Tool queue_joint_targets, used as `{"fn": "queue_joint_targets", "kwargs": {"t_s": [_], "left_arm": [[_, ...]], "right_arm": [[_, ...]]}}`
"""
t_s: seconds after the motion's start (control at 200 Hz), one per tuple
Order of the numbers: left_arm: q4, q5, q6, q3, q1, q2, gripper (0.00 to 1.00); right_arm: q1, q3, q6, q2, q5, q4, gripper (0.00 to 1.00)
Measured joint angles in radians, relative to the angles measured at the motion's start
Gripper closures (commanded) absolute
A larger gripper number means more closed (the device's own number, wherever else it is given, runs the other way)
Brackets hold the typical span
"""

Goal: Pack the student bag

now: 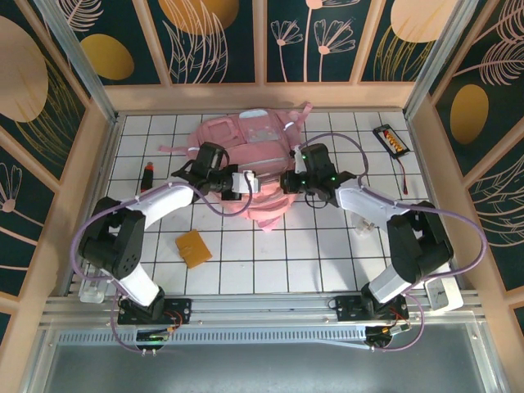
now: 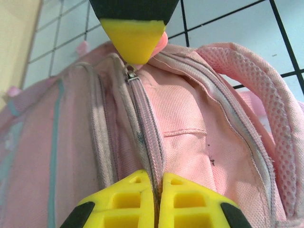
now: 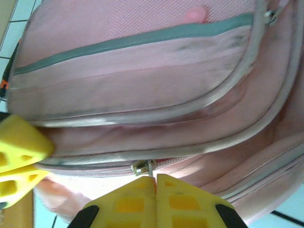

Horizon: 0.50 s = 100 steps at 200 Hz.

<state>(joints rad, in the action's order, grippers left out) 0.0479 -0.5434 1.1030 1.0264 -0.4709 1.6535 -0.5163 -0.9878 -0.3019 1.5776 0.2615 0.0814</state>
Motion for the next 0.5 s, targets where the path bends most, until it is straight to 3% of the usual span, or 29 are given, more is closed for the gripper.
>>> {"fn": "queue_joint_targets", "kwargs": {"t_s": [0.18,0.275,0.38,0.5], "left_arm": [[-0.033,-0.006,0.078,-0.039,0.022,-0.018,1.00],[-0.037,-0.006,0.125,-0.142,0.051,-0.092,1.00],[-0.006,0.000,0.135,-0.190,0.073,-0.150,1.00],[-0.005,0.006,0.125,-0.188,0.074,-0.152,1.00]], "right_arm": [[0.033,-0.040,0.040,0.083,0.059,-0.049,1.00],[0.134,-0.110,0.063,0.170,-0.057,-0.059,1.00],[0.249,-0.183,0.095,0.246,-0.103,-0.041,1.00],[0.263,-0.172,0.120,0.222,-0.076,-0.010,1.00]]}}
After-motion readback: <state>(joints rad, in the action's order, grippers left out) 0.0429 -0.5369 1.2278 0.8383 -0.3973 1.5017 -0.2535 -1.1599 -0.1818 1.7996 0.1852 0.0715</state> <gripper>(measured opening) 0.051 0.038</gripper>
